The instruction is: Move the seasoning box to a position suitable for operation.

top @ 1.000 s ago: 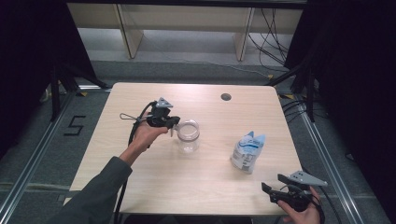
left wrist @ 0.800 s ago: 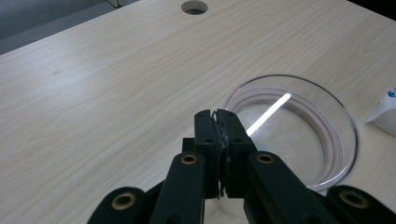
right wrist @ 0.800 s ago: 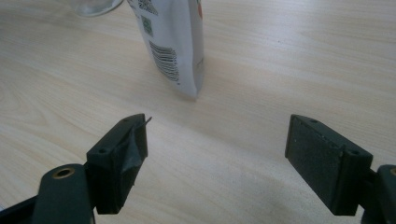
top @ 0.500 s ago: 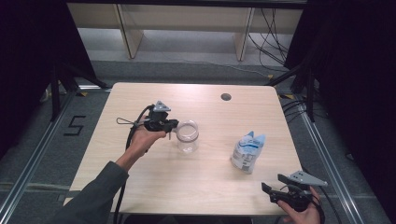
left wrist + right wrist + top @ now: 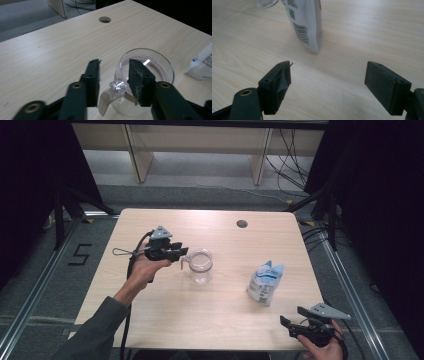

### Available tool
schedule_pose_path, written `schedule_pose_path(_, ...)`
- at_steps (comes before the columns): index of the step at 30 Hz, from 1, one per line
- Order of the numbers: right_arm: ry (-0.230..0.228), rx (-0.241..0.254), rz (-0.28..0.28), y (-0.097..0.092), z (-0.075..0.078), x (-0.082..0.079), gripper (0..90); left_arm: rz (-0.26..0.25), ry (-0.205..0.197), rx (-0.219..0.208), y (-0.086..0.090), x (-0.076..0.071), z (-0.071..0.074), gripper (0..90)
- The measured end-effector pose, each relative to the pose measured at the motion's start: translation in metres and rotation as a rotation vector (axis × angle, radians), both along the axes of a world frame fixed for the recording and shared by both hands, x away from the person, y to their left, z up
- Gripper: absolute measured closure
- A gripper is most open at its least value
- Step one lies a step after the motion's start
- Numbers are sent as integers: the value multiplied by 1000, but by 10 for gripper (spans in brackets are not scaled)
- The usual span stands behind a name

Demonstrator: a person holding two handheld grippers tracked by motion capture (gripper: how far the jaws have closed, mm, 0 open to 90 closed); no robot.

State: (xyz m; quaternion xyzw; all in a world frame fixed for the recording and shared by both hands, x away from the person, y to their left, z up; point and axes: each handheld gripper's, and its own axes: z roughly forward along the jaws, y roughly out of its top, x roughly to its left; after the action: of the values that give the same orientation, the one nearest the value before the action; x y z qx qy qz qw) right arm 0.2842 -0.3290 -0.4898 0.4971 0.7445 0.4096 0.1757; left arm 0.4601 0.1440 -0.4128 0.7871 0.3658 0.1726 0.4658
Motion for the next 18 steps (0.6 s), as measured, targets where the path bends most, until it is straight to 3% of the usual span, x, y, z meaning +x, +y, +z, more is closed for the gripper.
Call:
schedule_pose_path(4,-1,0,2,0,0,0,222,2,-5,19,8,-6,-11,512)
schedule_pose_path(5,-4,-3,5,0,0,0,222,1,-5,-4,13,-9,-20,500)
schedule_pose_path(7,-2,-4,7,0,0,0,222,0,-5,-1,18,-10,-28,479)
schedule_pose_path(8,25,15,-6,2,0,-1,222,0,-7,-11,20,-10,-32,478)
schedule_pose_path(9,29,17,-8,2,0,-1,222,11,-11,12,23,-10,-34,469)
schedule_pose_path(14,5,-1,11,0,-1,1,223,21,-45,13,22,-11,-46,459)
schedule_pose_path(16,19,13,-2,1,0,0,222,16,-52,14,20,-11,-51,459)
schedule_pose_path(18,-6,-11,9,-1,-1,1,222,15,-53,6,18,-12,-56,462)
